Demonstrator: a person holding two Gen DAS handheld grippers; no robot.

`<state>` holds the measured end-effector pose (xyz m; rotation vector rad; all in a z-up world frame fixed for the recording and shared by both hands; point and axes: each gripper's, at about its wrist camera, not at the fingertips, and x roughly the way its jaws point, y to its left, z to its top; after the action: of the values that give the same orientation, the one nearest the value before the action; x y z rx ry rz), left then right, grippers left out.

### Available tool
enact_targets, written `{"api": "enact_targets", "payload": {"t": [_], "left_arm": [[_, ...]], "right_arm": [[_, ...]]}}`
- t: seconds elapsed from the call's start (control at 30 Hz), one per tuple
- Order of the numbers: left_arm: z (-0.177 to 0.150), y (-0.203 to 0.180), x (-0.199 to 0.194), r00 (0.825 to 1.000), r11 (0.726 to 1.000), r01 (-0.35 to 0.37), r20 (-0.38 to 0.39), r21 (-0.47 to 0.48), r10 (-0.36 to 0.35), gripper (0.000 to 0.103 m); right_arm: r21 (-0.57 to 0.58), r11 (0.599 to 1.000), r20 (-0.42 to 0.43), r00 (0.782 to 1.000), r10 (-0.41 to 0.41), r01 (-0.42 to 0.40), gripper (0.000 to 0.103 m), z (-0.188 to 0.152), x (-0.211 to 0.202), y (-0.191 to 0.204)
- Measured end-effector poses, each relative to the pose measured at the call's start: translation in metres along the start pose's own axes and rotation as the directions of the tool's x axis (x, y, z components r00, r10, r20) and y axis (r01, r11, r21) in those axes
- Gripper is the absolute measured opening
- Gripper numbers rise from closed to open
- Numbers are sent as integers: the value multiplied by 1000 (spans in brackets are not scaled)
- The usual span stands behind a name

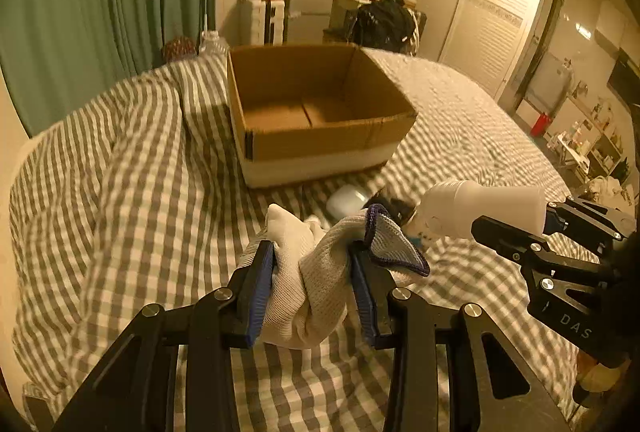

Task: Organize objects
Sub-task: 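Grasp the white socks with the left gripper while the right gripper grasps the white cup, then carry socks and cup into the box and open both grippers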

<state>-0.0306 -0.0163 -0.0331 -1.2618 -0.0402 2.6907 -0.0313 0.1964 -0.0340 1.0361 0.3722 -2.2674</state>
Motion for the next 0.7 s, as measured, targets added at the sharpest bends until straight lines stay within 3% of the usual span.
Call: {"api": "enact_targets", "payload": {"t": [0.33,0.7], "left_arm": [[43,-10,-14,997,1000,0,81,21,-2,38],[109,1,8,993,1000,-17,120,-1,17,38]], "right_arm": [[-12,1000,98,995,-10,11,32,34,-31,-4],[-9,1000,143,990,-1,2,32,86,-14,-19]]}}
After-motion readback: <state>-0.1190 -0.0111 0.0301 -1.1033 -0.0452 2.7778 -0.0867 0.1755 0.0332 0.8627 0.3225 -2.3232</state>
